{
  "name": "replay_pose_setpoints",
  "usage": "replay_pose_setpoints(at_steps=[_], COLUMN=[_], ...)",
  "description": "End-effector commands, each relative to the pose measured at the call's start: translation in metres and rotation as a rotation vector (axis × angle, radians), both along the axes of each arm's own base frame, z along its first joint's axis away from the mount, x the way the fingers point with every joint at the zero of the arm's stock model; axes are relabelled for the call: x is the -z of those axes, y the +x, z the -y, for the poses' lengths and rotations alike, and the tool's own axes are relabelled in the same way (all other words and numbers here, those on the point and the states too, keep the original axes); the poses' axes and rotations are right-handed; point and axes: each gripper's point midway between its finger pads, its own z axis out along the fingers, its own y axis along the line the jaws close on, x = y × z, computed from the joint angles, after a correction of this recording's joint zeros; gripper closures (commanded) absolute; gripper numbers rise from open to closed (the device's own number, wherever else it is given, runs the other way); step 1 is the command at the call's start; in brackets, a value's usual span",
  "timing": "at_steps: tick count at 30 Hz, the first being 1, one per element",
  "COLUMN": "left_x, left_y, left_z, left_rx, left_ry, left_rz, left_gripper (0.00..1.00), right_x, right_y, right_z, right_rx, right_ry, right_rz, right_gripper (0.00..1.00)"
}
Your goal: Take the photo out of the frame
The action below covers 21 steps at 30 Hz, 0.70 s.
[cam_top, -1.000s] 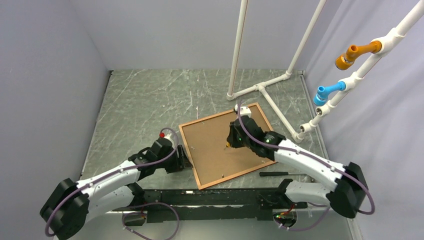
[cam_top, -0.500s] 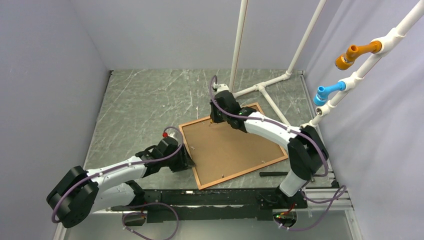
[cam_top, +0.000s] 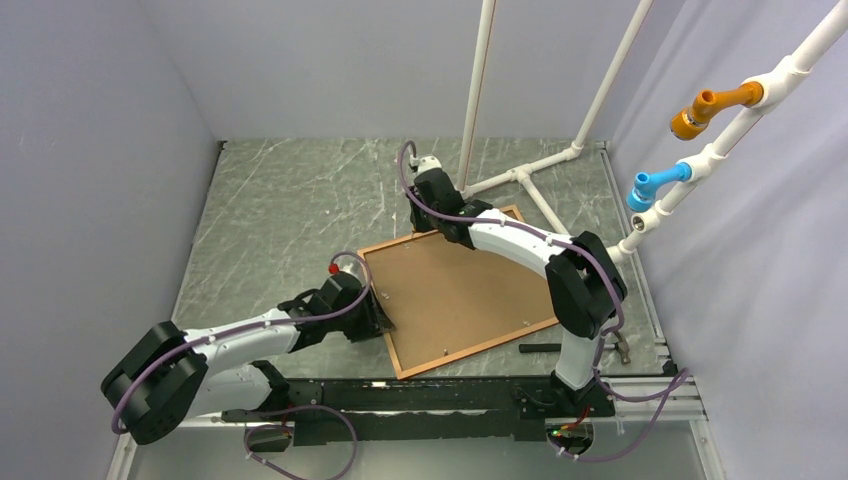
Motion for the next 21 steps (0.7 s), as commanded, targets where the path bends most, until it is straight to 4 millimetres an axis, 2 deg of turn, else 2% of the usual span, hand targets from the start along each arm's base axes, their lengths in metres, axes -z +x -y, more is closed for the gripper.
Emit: replay_pose_setpoints(at_steps=[1, 4, 8, 14, 21], left_x=[0.008, 0.009, 0.012, 0.015, 0.017], left_y=[0.0, 0.001, 0.001, 0.0, -0.002], left_z=[-0.006, -0.006, -0.005, -0.004, -0.005], left_rx=[-0.007, -0.007, -0.006, 0.001, -0.003], left_ry=[0.058, 0.065, 0.066, 0.072, 0.073], left_rz=[-0.008, -0.009, -0.017, -0.027, -0.027], left_gripper=[0.48, 0.46, 0.5, 0.54, 0.56], right_x=[-0.03, -0.024, -0.015, -0.013, -0.002], right_y=[0.008, 0.008, 0.006, 0.003, 0.002], right_z=[-0.003, -0.003, -0.004, -0.004, -0.002], right_rx=[-0.01, -0.011, -0.015, -0.018, -0.018], right_ry=[0.041, 0.03, 0.025, 0.035, 0.018], right_rz=[0.081, 0.072, 0.048, 0.038, 0.029], right_gripper=[1.0, 1.0, 1.0, 1.0, 1.0])
